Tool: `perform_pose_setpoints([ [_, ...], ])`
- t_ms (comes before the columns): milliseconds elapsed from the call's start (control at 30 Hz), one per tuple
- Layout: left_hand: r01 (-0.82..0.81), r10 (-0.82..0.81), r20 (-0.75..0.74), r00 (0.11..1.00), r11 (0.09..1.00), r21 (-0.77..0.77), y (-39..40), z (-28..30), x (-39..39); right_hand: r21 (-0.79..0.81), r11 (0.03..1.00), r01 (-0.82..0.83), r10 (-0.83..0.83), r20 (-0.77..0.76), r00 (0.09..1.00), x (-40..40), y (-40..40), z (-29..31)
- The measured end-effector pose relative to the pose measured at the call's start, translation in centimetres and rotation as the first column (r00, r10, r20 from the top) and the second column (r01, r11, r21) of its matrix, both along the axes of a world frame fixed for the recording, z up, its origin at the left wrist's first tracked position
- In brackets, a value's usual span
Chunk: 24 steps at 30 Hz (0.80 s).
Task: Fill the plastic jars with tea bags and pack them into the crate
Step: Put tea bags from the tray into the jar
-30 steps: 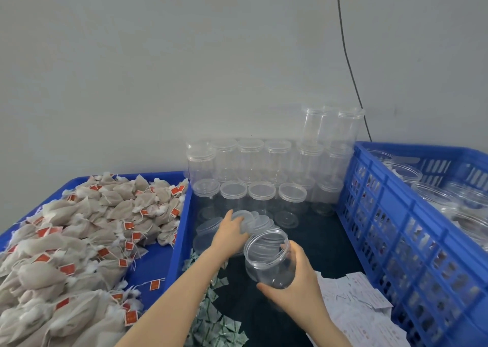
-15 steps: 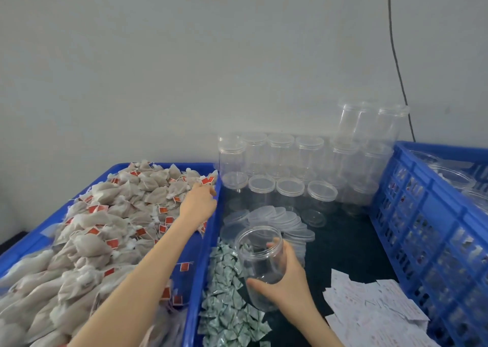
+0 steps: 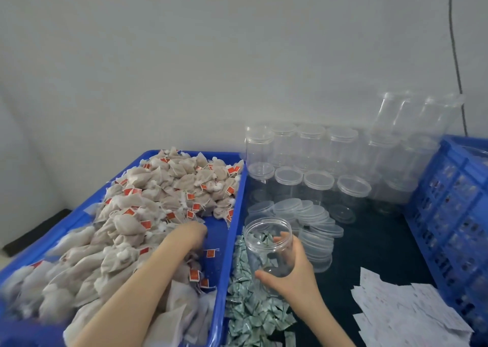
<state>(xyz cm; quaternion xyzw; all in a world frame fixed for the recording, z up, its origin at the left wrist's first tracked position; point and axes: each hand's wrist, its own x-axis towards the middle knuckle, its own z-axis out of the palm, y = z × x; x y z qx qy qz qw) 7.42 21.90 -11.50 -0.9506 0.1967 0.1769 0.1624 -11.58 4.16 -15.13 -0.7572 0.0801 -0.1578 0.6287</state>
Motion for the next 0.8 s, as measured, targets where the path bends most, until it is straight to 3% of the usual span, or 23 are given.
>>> perform_pose_setpoints([
  [100,-0.093,0.046,0.288,0.956,0.984,0.153,0.9,0.6,0.4,0.009,1.0,-0.013,0.013,-0.01,1.0,0.0,0.4,-0.1],
  [200,-0.144,0.067,0.325,0.943,0.965,0.22,1.6,0.3,0.9,0.0,1.0,-0.025,0.025,-0.01,1.0,0.0,0.9,-0.1],
  [467,-0.145,0.058,0.374,0.926,0.967,0.209,1.7,0.4,1.4,0.0,1.0,-0.026,0.026,0.006,1.0,-0.1,1.3,-0.2],
  [567,-0.15,0.083,0.375,0.923,0.977,0.153,2.2,0.6,1.5,-0.001,0.999,-0.035,0.035,0.014,0.999,-0.3,1.3,-0.3],
  [800,-0.2,0.243,0.331,0.912,0.967,-0.16,3.7,1.4,2.2,0.016,0.999,-0.043,0.043,0.003,0.999,-0.3,1.7,-0.8],
])
